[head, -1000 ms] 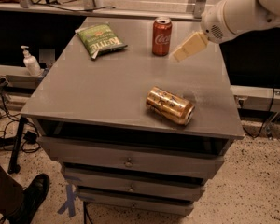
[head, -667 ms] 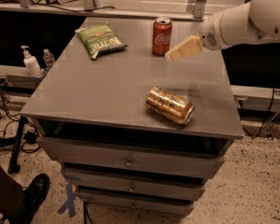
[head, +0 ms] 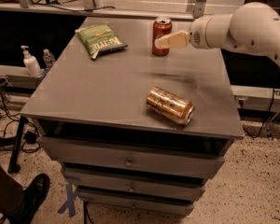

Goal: Move coke can near green jalapeno chip bag

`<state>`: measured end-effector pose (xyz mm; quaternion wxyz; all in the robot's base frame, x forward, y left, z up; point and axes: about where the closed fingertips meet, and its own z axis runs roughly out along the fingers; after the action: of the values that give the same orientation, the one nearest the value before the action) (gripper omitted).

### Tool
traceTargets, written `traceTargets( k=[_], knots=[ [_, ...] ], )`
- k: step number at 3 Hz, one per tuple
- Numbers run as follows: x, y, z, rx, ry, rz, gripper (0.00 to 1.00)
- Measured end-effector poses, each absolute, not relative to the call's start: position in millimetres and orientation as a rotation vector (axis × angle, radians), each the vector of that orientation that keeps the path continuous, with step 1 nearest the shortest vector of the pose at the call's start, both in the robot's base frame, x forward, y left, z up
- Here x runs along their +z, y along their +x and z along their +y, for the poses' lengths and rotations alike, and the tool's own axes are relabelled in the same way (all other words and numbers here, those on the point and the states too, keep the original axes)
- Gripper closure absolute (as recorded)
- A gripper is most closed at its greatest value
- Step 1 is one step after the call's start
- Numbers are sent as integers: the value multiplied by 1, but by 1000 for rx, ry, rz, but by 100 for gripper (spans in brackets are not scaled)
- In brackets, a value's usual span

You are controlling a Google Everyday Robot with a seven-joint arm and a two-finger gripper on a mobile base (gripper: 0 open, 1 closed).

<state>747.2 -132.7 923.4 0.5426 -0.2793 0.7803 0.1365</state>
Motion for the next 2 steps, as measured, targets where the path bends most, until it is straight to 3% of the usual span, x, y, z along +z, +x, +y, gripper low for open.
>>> traceTargets(
  k=[2],
  knots=[
    [916, 779, -70, 478, -667, 1788, 0]
  ],
)
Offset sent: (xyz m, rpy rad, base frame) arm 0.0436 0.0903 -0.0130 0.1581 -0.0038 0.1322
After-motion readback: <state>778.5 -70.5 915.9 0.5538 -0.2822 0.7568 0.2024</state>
